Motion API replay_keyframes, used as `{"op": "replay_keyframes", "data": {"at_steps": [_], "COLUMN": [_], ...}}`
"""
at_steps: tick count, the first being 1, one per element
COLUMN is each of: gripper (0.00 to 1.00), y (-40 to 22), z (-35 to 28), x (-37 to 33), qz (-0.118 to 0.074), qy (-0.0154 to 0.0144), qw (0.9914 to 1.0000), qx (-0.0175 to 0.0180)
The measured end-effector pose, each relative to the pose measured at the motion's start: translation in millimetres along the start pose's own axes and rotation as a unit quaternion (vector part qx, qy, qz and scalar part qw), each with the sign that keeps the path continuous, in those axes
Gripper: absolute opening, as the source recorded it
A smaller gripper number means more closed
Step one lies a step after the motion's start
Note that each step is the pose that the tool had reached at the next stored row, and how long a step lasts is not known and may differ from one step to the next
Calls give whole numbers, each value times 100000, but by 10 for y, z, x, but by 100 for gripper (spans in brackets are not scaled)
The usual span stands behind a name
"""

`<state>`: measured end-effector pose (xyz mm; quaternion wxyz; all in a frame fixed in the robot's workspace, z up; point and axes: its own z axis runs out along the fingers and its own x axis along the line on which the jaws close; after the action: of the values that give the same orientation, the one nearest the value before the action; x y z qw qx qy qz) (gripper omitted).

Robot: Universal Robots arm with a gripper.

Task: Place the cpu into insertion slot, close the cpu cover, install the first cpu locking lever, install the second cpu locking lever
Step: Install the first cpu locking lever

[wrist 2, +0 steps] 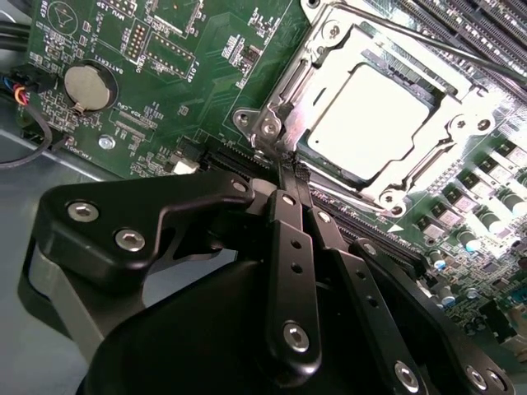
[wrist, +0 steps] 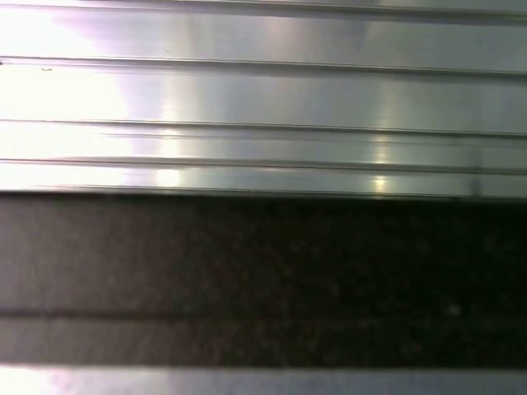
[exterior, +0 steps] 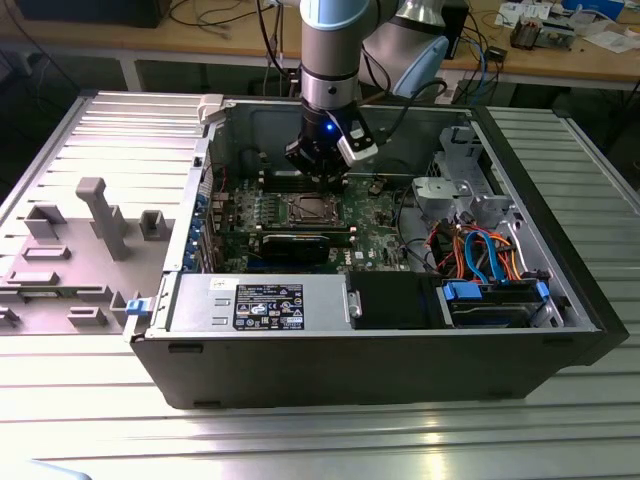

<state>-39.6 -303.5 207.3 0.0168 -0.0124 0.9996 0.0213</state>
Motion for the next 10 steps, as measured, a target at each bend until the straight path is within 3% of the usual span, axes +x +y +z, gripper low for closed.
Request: {"op": "replay_keyframes", "data": {"at_steps": [10], "gripper": [11], "y": [1], "z": [9], "x": [-1], "qz": [-5], "qy": [4], "qw": [99999], "qx": [381]}}
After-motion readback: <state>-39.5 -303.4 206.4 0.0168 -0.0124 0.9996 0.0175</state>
